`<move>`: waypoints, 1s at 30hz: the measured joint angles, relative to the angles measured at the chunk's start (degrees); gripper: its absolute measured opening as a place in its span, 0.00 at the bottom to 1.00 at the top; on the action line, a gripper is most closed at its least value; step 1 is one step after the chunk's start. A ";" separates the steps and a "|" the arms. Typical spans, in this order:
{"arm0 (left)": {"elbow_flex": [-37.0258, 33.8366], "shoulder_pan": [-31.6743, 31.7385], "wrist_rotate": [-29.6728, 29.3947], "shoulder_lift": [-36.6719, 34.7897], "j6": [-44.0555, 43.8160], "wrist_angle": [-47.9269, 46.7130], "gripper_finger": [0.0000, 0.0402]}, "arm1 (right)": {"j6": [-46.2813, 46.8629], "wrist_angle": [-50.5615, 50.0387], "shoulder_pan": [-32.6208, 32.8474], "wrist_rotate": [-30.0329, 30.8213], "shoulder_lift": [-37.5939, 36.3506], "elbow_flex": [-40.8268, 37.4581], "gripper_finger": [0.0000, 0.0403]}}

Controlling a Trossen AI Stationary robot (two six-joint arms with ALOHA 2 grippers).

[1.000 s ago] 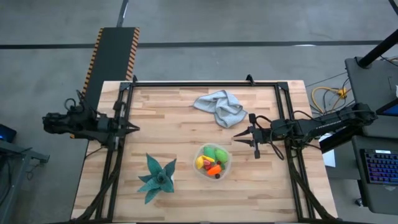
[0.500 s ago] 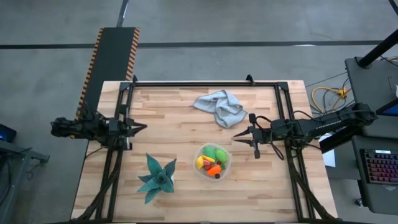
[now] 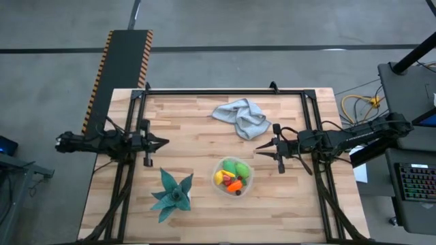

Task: Pick and placing Produce into tupperware
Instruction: Return to home position

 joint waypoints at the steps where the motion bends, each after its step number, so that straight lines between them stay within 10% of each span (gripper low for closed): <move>1: -0.37 0.56 0.97 0.06 0.02 0.73 0.00 | -0.01 0.13 0.00 -0.02 0.00 0.01 0.16; 30: -3.65 6.21 3.69 0.72 -2.04 0.95 0.00 | 0.62 2.42 -0.02 1.83 -11.39 -5.37 0.16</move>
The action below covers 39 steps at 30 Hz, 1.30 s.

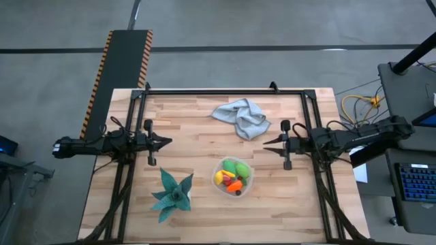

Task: Pick and placing Produce into tupperware
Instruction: Return to home position

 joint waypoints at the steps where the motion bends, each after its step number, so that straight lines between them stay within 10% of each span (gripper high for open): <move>1: 0.00 0.00 -0.06 0.10 0.00 0.00 0.00 | -0.06 -0.10 0.02 0.31 -1.22 -0.73 0.16; 19: -0.15 0.13 -0.52 0.88 0.02 0.67 0.00 | 7.09 2.02 -23.63 -23.26 -6.84 -6.39 0.13; 39: -0.20 0.33 -0.46 1.88 0.09 0.96 0.00 | 7.18 -3.32 -12.52 -13.84 -14.36 -9.52 0.07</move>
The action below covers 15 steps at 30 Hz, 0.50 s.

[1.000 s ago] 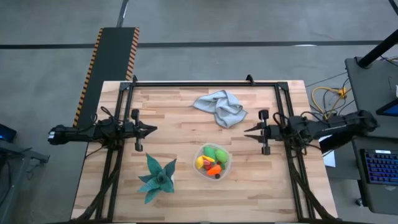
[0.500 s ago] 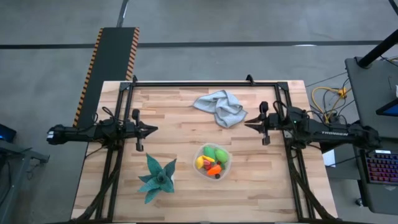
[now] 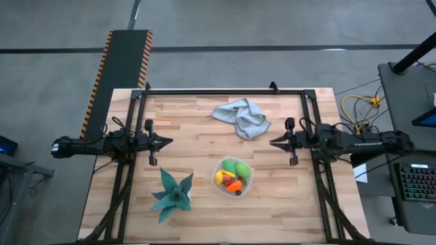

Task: Pick and placing Produce into tupperware
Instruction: Return to home position

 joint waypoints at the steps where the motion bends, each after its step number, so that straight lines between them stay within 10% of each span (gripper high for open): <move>1: 0.00 0.00 0.09 0.00 0.00 0.00 0.00 | 0.21 -0.05 0.10 0.00 -0.89 -0.51 0.07; 15: -0.04 0.00 2.21 0.11 -0.03 -0.04 0.00 | 1.31 -5.95 0.07 2.95 -16.95 -7.44 0.04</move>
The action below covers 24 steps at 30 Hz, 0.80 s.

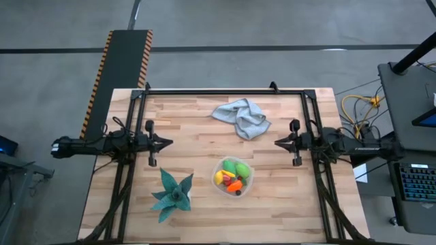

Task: Pick and placing Produce into tupperware
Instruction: Return to home position

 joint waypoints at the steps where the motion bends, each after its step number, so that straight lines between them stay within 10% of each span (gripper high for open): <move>1: 0.00 0.00 0.71 -0.03 -0.04 0.00 0.00 | 0.28 -1.30 -0.01 0.81 -0.69 0.00 0.03; 24: -0.39 0.00 5.83 -0.78 -6.05 0.15 0.00 | -1.03 -6.04 -0.03 3.17 -2.68 -0.74 0.02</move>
